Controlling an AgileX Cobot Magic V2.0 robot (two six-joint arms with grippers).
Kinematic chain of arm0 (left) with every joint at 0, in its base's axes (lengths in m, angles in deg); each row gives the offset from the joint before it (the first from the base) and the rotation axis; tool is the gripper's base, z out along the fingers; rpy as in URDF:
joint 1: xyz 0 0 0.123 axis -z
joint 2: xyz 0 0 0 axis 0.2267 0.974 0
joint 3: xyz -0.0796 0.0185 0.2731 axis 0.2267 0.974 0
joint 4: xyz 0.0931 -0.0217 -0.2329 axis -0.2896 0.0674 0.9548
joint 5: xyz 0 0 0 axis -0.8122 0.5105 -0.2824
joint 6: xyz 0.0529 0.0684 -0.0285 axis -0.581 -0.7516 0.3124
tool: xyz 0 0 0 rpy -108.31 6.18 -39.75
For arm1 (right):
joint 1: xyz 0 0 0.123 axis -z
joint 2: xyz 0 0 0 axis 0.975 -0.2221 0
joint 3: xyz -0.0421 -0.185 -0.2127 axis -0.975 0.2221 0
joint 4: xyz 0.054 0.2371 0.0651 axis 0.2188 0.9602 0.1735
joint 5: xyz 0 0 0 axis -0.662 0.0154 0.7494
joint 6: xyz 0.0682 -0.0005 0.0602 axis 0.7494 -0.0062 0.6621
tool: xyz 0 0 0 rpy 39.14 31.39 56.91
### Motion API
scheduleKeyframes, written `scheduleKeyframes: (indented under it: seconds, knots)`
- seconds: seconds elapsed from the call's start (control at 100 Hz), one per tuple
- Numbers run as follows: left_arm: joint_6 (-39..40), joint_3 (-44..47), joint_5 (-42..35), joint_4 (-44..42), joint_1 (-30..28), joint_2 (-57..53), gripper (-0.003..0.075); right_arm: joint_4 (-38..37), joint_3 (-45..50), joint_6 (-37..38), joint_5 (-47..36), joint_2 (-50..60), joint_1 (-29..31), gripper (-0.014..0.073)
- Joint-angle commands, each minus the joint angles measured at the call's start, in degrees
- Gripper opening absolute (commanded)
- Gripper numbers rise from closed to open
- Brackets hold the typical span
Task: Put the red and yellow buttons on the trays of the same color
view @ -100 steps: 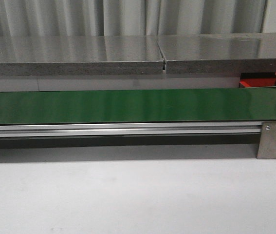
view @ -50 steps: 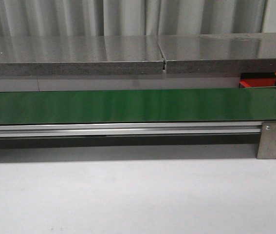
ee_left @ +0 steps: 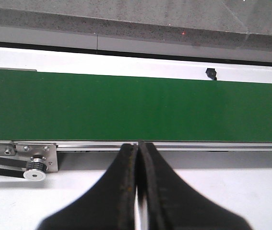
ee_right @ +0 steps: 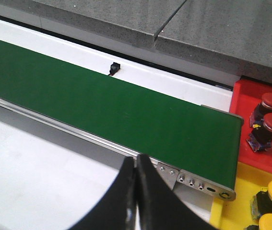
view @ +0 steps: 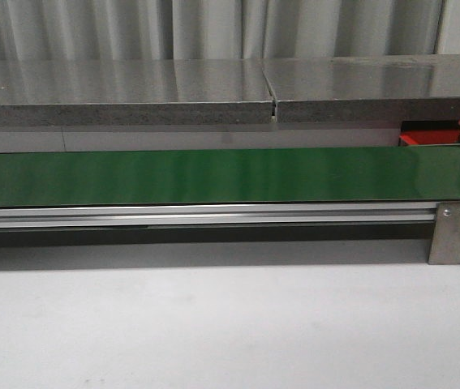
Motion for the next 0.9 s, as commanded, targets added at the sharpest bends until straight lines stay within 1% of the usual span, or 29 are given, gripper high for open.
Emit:
scheduleKeyframes:
  seconds: [0.0,0.33,0.47,0.53,0.6,0.77,0.83,0.89]
  knots:
    - [0.0,-1.5,-4.0,1.4,0.3,0.3,-0.0019,1.5,-1.4,-0.3,-3.7,-0.2,-0.1,-0.0060]
    - [0.0,-1.5,-4.0,1.4,0.3,0.3,-0.0019,1.5,-1.4,-0.3,-3.8,-0.2,-0.1,-0.0060]
    - [0.0,-1.5,-4.0,1.4,0.3,0.3,-0.0019,0.9,-1.3,-0.3,-6.0,-0.1,-0.1,-0.0060]
    - [0.0,-1.5,-4.0,1.4,0.3,0.3,-0.0019,-0.9,-0.9,0.8,-7.4,0.4,-0.1,-0.0060]
    - [0.0,-1.5,-4.0,1.4,0.3,0.3,-0.0019,-5.6,-0.4,5.4,-7.8,1.3,-0.1,-0.0060]
    - [0.0,-1.5,-4.0,1.4,0.3,0.3,-0.0019,-22.2,4.4,23.6,-11.4,5.5,-0.1,-0.0060]
    - [0.0,-1.5,-4.0,1.4,0.3,0.3,-0.0019,-27.1,6.7,27.9,-13.6,8.0,-0.1,-0.0060]
    - [0.0,-1.5,-4.0,1.4,0.3,0.3,-0.0019,-29.8,9.4,30.8,-15.4,10.5,-0.1,-0.0060]
